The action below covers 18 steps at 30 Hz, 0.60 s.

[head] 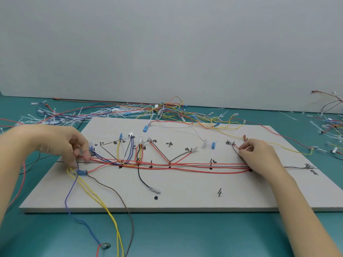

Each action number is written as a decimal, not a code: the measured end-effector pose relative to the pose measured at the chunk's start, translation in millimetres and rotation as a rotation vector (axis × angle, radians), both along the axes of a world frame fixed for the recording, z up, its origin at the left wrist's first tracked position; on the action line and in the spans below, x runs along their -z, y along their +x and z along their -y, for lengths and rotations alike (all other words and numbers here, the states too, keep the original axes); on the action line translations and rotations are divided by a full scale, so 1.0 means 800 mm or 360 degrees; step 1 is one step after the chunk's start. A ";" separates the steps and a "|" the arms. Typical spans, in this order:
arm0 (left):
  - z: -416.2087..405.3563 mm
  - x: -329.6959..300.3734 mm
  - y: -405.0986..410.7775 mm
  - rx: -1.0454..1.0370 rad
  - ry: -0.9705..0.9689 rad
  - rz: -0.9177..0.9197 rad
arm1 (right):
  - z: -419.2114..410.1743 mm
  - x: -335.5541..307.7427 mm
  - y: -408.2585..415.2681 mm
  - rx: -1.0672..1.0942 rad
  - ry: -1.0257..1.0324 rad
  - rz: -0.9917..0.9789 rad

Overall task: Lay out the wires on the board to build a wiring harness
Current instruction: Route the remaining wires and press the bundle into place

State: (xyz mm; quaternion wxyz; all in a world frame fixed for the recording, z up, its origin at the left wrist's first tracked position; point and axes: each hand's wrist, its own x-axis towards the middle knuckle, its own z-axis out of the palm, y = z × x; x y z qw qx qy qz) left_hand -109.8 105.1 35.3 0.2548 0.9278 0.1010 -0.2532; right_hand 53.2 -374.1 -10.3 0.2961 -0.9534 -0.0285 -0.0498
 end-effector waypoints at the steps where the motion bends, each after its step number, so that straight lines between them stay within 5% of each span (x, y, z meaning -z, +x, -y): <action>1: 0.003 0.000 0.000 0.0007 -0.0032 0.0018 | 0.000 0.000 0.000 0.0003 0.0001 -0.0006; 10: 0.075 -0.009 0.004 0.0272 -0.0268 0.0250 | -0.008 0.000 -0.002 0.0108 0.0142 0.0262; 18: 0.140 -0.009 0.008 0.0249 -0.0930 0.0378 | -0.043 -0.013 -0.026 -0.0109 0.0705 0.0528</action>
